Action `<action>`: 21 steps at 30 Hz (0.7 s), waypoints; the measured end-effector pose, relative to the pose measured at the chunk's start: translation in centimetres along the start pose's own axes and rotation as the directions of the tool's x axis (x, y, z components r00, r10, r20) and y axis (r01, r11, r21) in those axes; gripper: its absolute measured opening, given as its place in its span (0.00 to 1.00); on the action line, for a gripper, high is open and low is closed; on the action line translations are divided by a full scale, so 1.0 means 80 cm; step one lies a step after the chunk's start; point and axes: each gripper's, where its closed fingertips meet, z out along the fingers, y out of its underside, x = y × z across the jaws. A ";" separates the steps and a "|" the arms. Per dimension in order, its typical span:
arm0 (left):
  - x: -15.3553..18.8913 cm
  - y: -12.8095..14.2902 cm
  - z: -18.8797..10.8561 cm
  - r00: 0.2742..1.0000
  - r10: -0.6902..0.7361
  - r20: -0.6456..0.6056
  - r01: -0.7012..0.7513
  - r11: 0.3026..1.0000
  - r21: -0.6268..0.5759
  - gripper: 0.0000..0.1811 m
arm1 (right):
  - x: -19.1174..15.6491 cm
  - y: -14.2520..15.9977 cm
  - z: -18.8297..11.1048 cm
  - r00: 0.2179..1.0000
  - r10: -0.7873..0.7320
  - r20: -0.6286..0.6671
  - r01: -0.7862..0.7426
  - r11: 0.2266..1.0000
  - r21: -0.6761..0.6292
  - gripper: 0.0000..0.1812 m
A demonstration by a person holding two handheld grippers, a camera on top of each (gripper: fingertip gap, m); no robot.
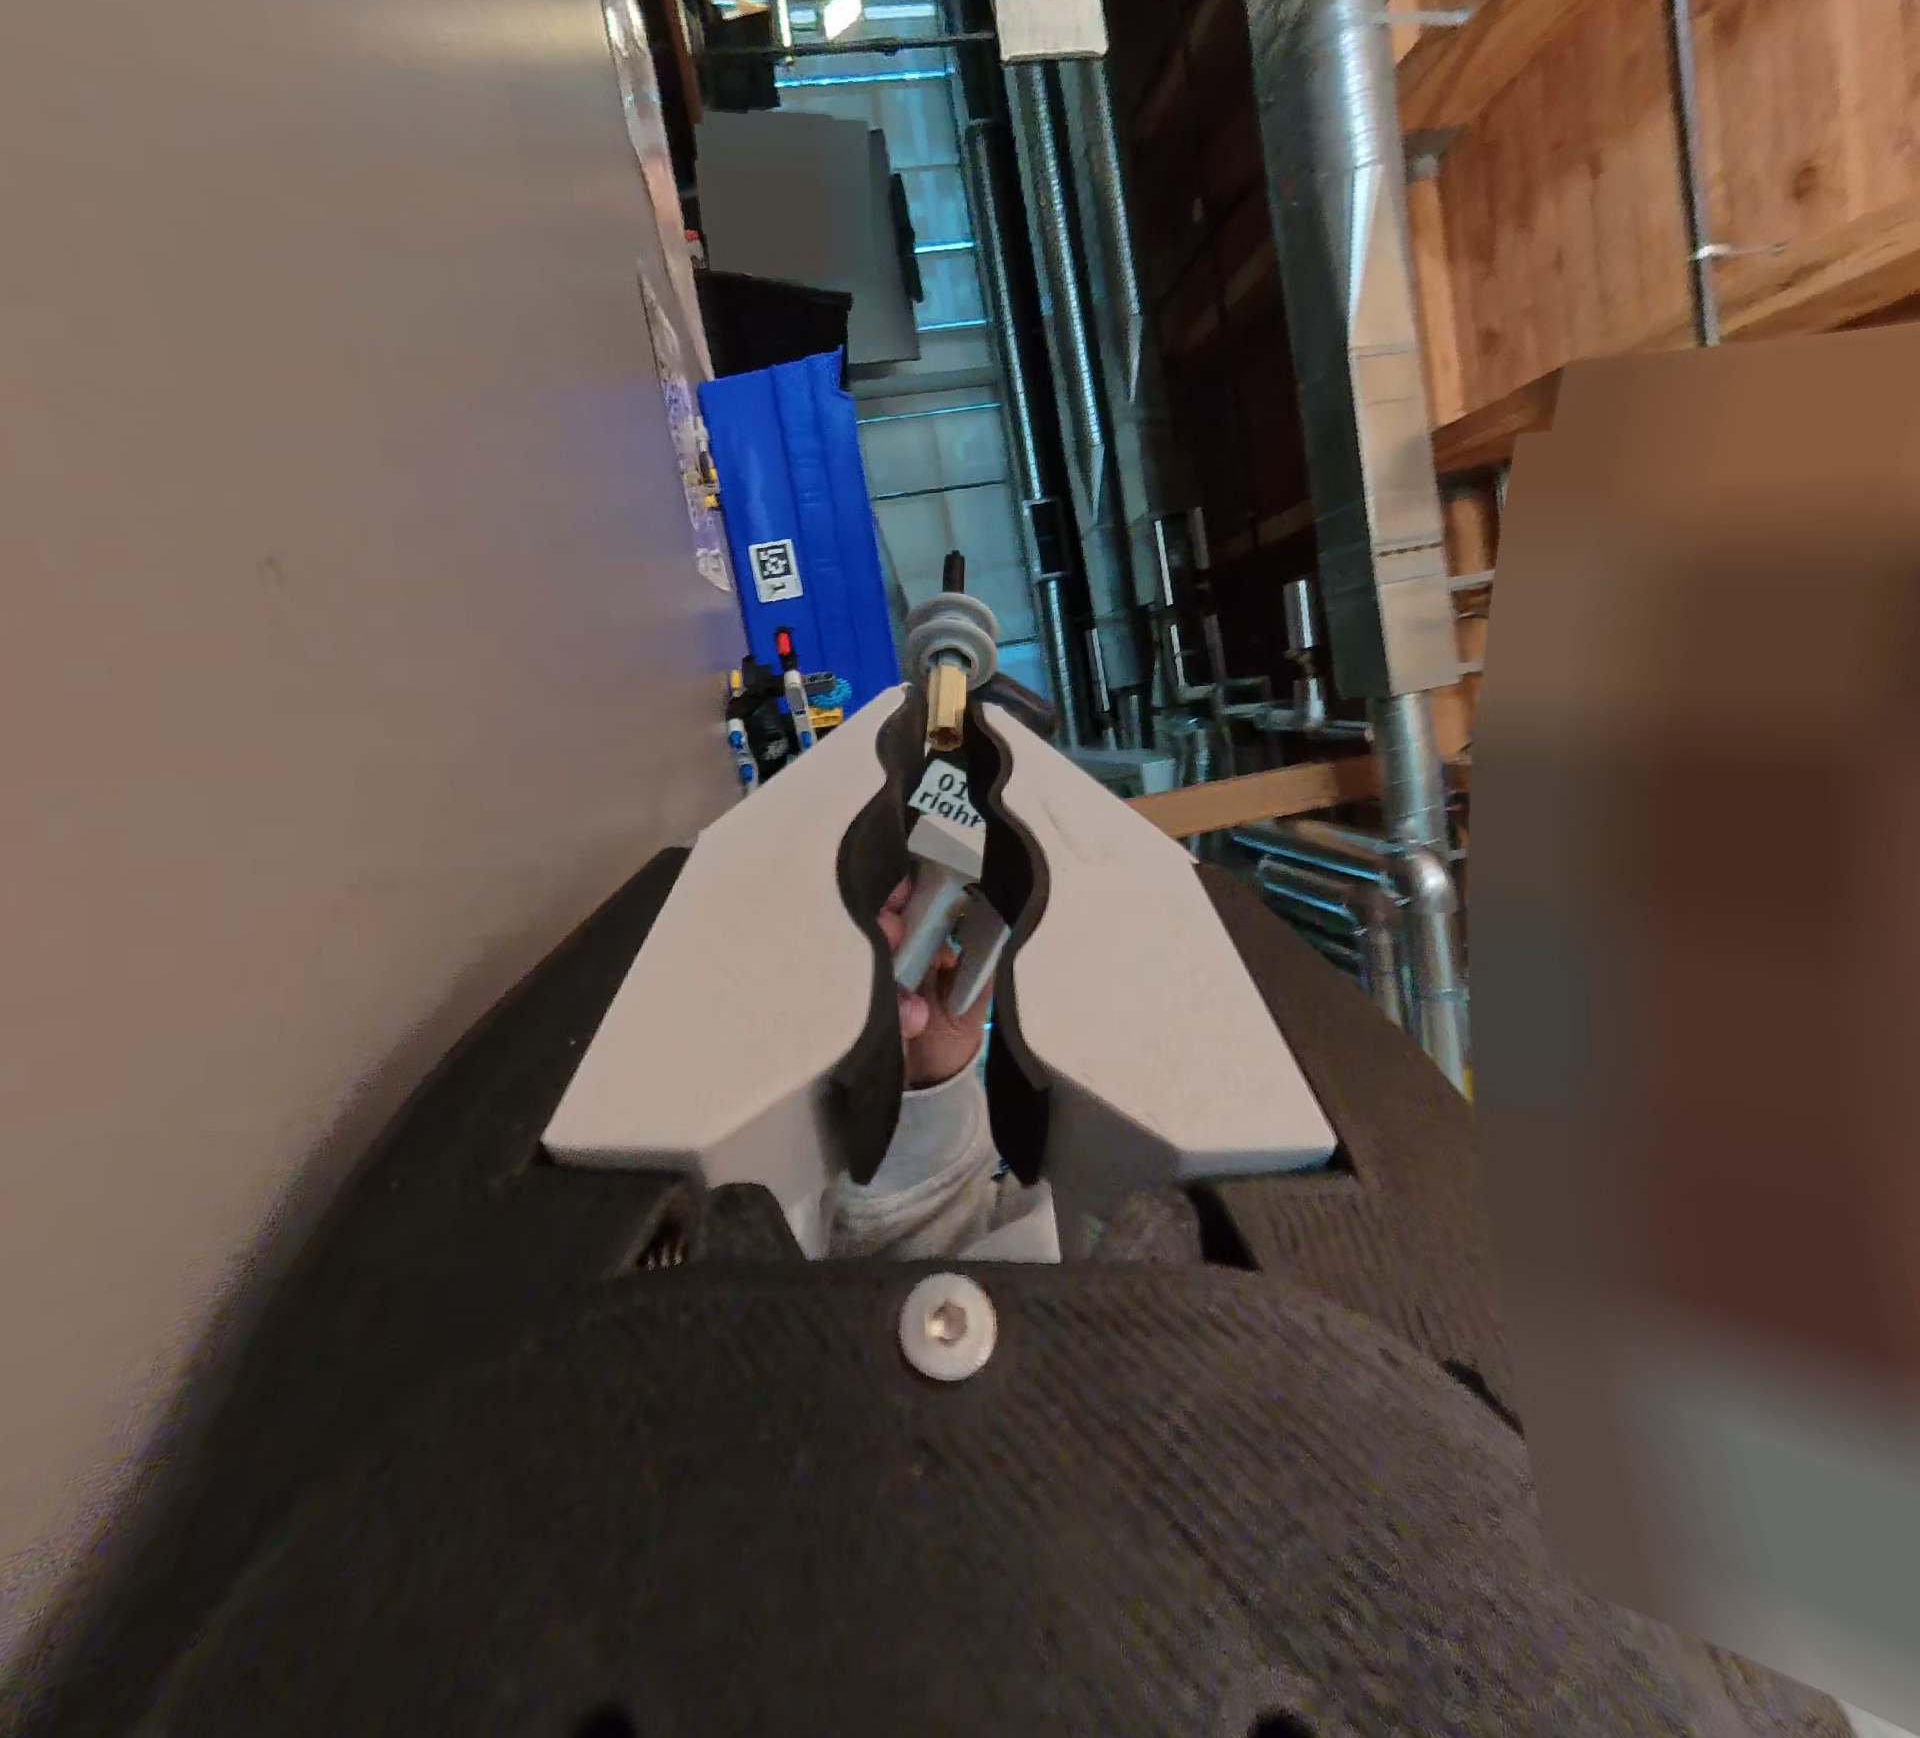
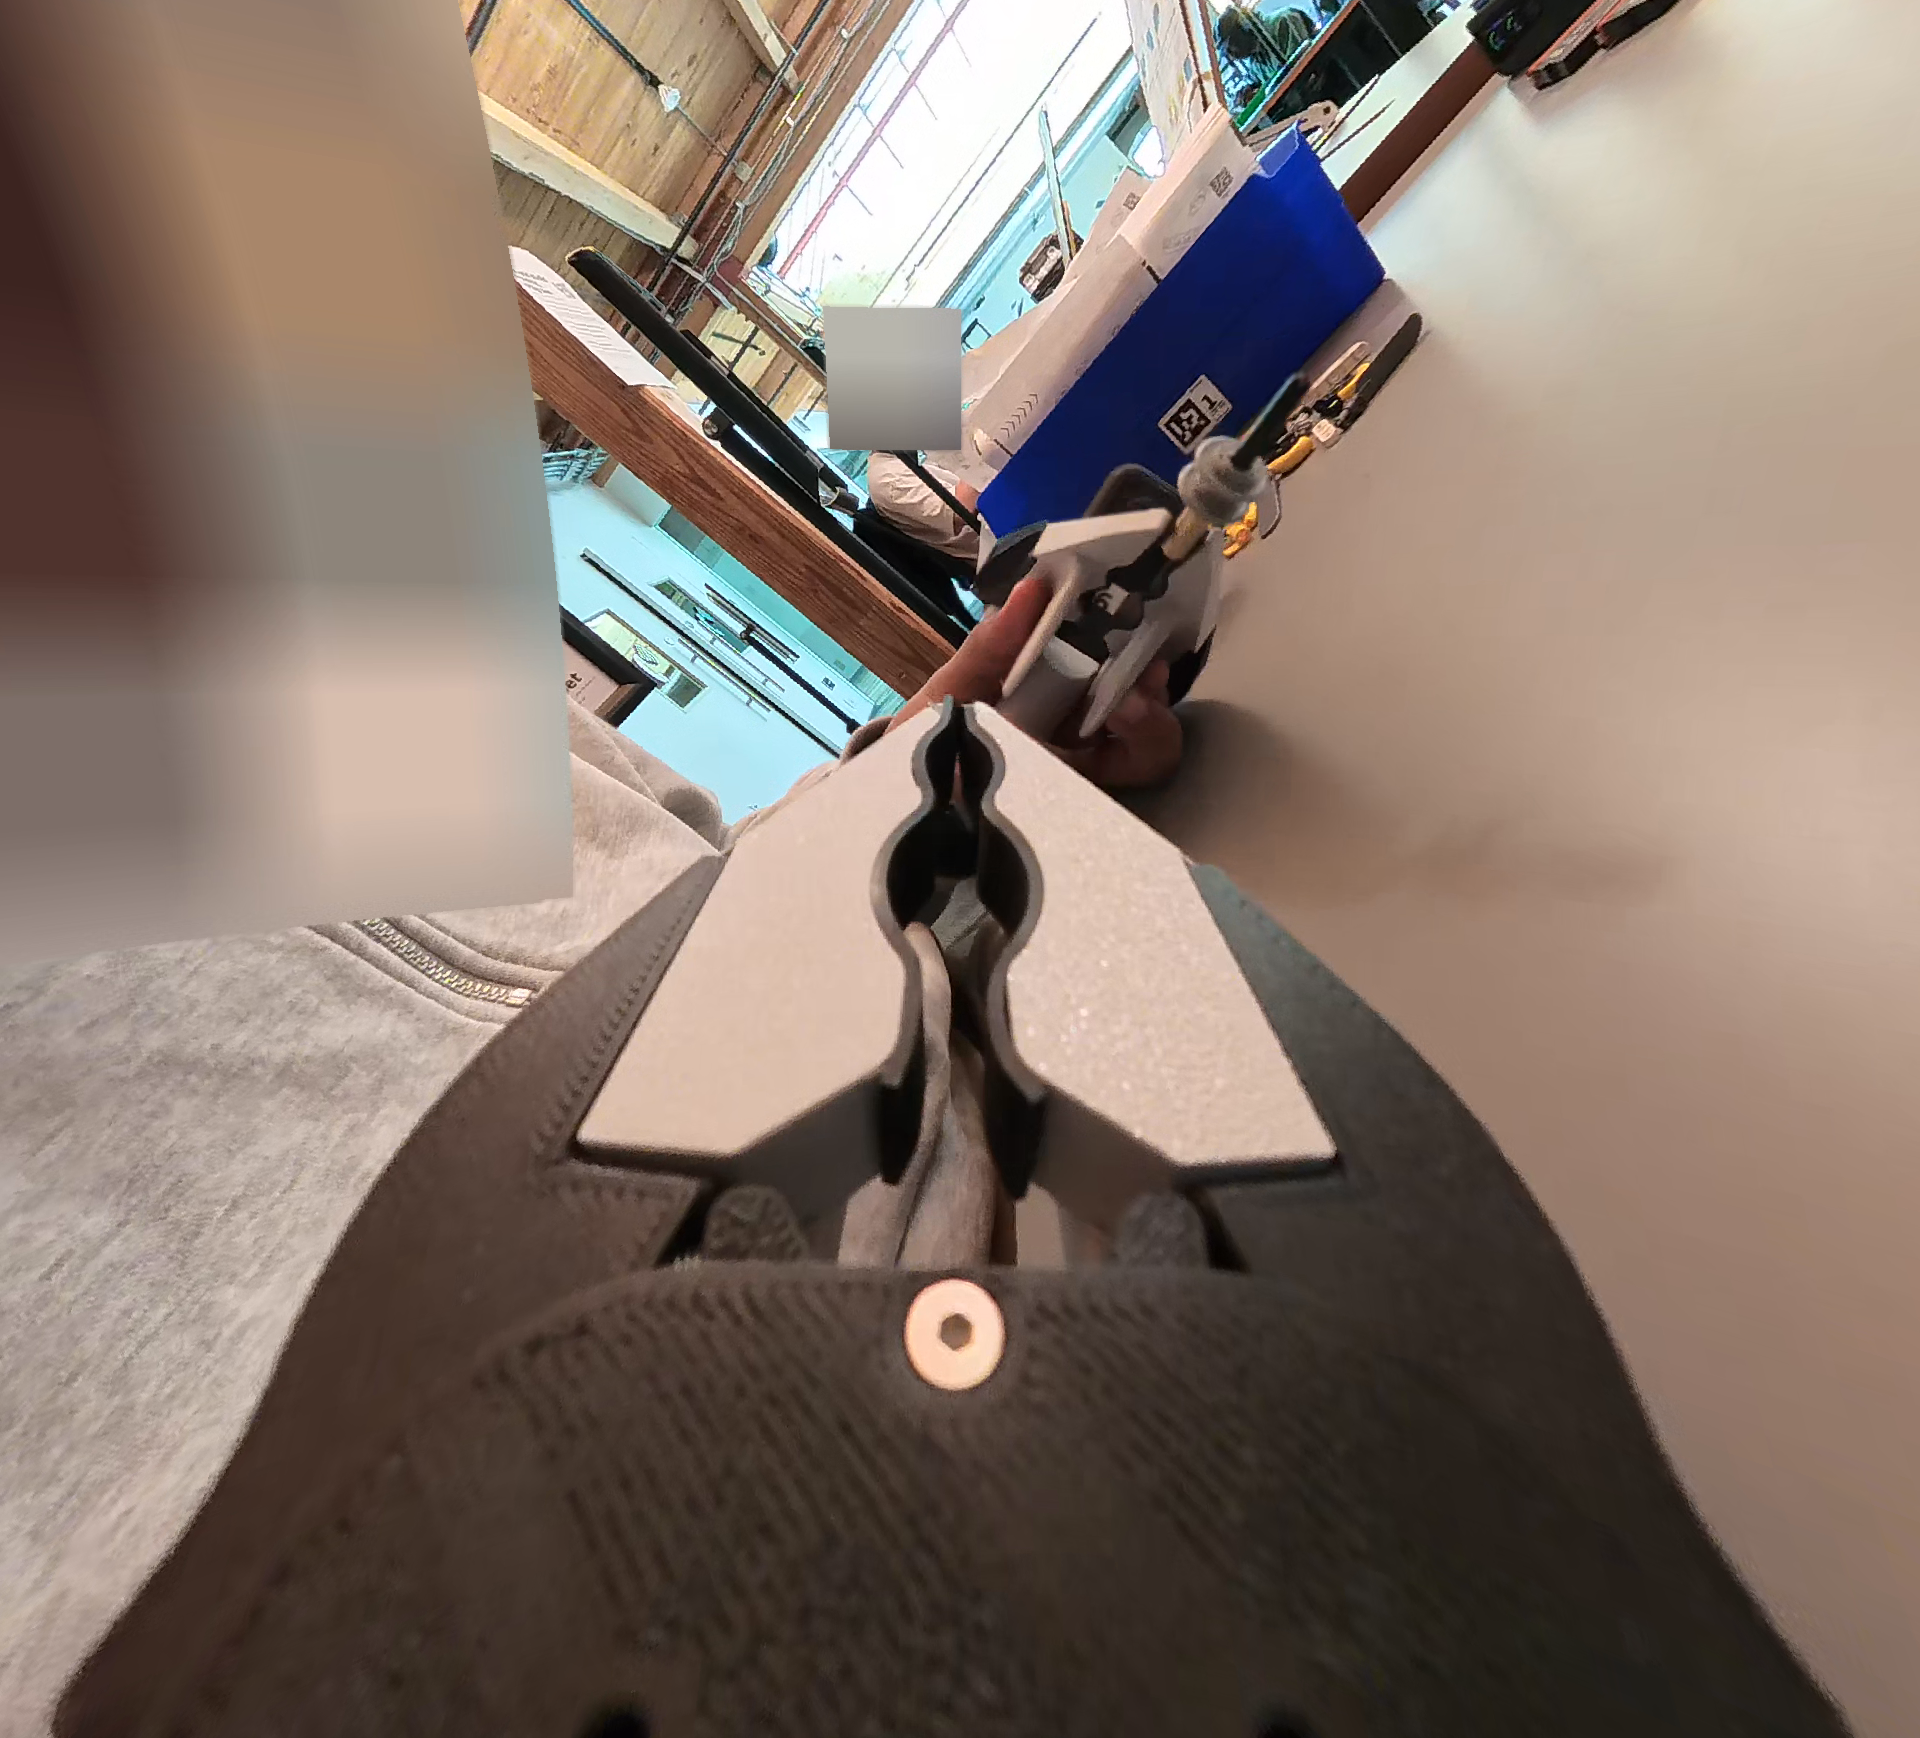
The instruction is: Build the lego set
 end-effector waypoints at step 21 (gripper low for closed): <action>0.010 0.013 0.000 0.998 0.009 -0.055 -0.013 0.998 -0.064 0.02 | 0.003 -0.005 -0.001 1.000 0.000 -0.006 0.001 1.000 0.016 0.00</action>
